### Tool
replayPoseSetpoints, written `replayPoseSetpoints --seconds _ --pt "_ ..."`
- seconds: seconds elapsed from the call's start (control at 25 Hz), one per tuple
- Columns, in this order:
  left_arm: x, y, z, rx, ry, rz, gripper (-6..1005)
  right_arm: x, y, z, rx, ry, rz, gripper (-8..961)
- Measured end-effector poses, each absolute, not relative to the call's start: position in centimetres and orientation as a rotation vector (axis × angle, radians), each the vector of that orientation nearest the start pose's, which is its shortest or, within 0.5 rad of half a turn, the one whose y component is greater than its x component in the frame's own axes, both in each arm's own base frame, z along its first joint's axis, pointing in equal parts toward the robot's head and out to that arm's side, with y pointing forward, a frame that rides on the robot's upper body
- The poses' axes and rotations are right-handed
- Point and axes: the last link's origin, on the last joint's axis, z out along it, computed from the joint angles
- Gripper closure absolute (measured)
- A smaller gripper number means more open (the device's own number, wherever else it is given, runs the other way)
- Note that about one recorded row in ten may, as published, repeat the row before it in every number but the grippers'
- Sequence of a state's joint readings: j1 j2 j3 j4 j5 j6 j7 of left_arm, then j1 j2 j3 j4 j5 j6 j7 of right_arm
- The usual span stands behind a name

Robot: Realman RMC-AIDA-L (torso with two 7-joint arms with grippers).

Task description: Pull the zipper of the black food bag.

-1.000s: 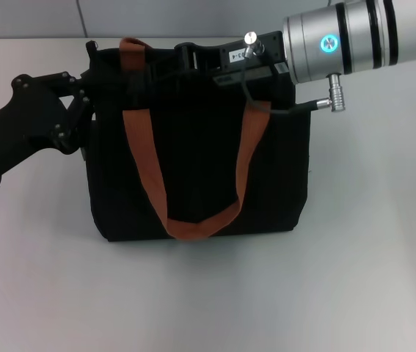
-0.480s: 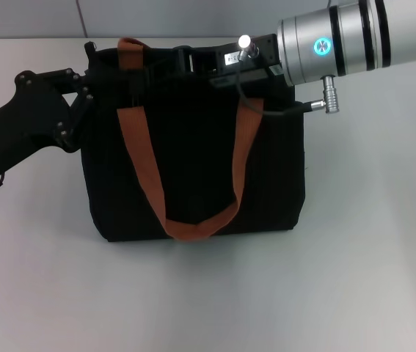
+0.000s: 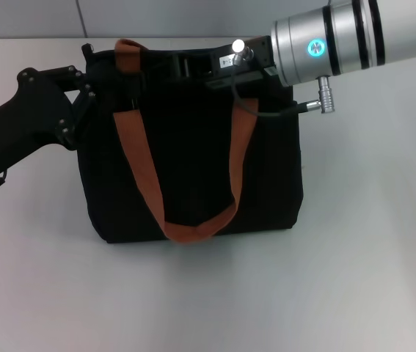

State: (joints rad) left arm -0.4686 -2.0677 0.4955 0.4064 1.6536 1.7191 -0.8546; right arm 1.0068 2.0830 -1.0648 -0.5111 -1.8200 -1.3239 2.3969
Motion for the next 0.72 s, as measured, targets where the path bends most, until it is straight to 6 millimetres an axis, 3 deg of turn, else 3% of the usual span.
replayPoseSetpoints --seconds 0.72 --pt "-24.9 32.0 1.6 -2.303 -0.205 -1.208 909 8.4 40.6 -6.6 -2.792 1.53 0.637 728"
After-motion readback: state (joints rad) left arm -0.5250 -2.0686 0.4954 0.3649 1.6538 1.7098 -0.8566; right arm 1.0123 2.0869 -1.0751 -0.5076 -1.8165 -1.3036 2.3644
